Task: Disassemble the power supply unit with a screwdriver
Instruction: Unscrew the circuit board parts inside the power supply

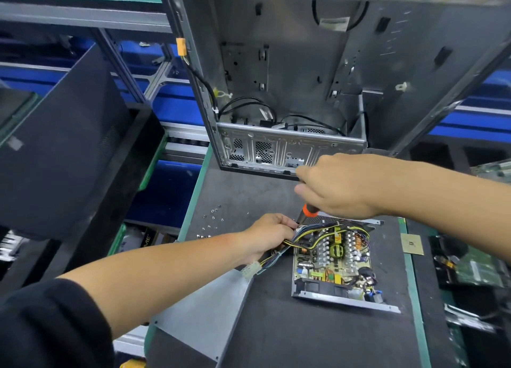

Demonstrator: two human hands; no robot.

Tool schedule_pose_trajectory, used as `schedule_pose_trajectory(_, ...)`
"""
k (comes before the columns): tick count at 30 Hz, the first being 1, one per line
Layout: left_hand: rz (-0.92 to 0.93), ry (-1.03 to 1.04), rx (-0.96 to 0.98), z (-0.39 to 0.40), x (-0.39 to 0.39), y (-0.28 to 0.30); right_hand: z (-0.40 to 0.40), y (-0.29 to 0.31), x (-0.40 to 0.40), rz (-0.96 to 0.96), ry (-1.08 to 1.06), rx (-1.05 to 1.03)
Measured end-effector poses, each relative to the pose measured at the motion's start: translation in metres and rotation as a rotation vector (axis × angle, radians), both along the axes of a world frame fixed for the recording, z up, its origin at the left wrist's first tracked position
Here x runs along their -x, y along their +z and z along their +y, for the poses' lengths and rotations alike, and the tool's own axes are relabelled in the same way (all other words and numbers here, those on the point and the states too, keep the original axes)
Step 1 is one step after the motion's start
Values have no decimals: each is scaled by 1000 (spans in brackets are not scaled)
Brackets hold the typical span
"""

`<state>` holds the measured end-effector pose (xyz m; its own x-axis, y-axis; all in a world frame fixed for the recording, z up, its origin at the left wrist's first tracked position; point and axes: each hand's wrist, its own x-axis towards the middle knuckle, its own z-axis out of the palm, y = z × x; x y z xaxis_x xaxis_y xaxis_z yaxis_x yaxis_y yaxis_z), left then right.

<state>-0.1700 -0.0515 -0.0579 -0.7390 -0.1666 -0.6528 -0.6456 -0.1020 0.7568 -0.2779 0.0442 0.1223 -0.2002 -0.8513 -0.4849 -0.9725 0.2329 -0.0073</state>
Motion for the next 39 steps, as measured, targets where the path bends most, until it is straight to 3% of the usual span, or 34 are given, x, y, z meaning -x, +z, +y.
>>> schedule_pose_trajectory(14, -22, 41, -18, -1, 2, 1, 4, 11, -9, -239, 146, -36)
schedule_pose_trajectory(17, -26, 17, -8, -1, 2, 1, 5, 9, -7, -172, -1, 25)
schedule_pose_trajectory(19, -42, 5, -12, -1, 2, 2, 3, 10, -3, -24, -78, -26)
schedule_pose_trajectory(22, -51, 8, -15, -1, 3, 2, 5, 6, -1, 79, -25, -31)
schedule_pose_trajectory(33, -52, 11, 14, -1, 3, 3, 11, 8, -3, -212, 124, 36)
schedule_pose_trajectory(36, -47, 0, -4, -1, 3, 4, 12, 5, -1, -103, -18, 54)
schedule_pose_trajectory(39, -52, -13, -21, -2, 2, 5, 11, 0, 1, 78, -10, 57)
